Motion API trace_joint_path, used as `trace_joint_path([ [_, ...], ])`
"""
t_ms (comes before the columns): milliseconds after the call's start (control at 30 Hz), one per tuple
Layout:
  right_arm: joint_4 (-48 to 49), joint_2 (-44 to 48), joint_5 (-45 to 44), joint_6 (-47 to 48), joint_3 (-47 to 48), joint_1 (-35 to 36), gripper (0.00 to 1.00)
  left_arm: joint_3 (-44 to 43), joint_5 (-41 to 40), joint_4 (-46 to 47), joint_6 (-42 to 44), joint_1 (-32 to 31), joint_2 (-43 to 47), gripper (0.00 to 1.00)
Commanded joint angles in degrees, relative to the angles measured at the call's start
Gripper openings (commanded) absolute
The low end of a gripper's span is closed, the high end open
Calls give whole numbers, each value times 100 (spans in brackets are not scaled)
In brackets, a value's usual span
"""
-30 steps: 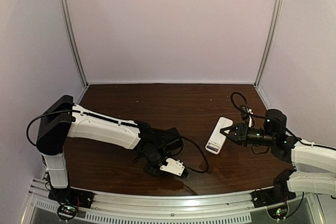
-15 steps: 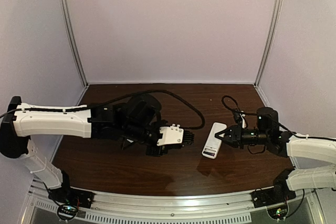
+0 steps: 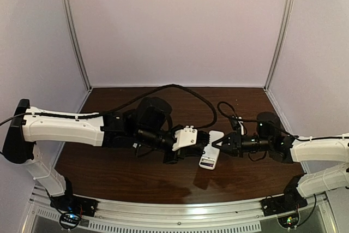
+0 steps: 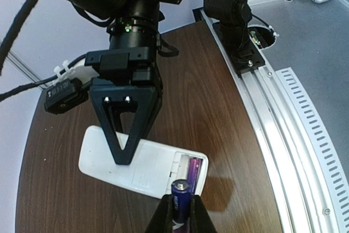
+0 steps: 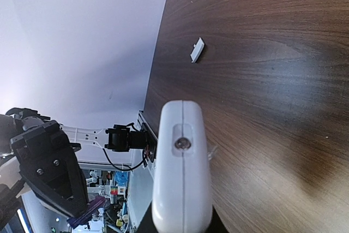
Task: Load the batteries into the remote control
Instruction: Place the battery in the battery compartment.
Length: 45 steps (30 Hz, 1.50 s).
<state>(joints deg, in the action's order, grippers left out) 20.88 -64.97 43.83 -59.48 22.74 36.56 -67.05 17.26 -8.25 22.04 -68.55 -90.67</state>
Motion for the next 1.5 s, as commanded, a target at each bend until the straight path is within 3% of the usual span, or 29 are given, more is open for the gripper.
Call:
trace_joint_path([
  [0,564,-142,-74,-214,196,116,0,79,380,765,-113,26,-71,0],
  [467,1234,-436,37,-734,242,295,0,-9,456,716,91,-25,-523,0],
  [1467,1504,-435,134,-989,214,359,0,-90,-610,415,447,27,-806,0],
])
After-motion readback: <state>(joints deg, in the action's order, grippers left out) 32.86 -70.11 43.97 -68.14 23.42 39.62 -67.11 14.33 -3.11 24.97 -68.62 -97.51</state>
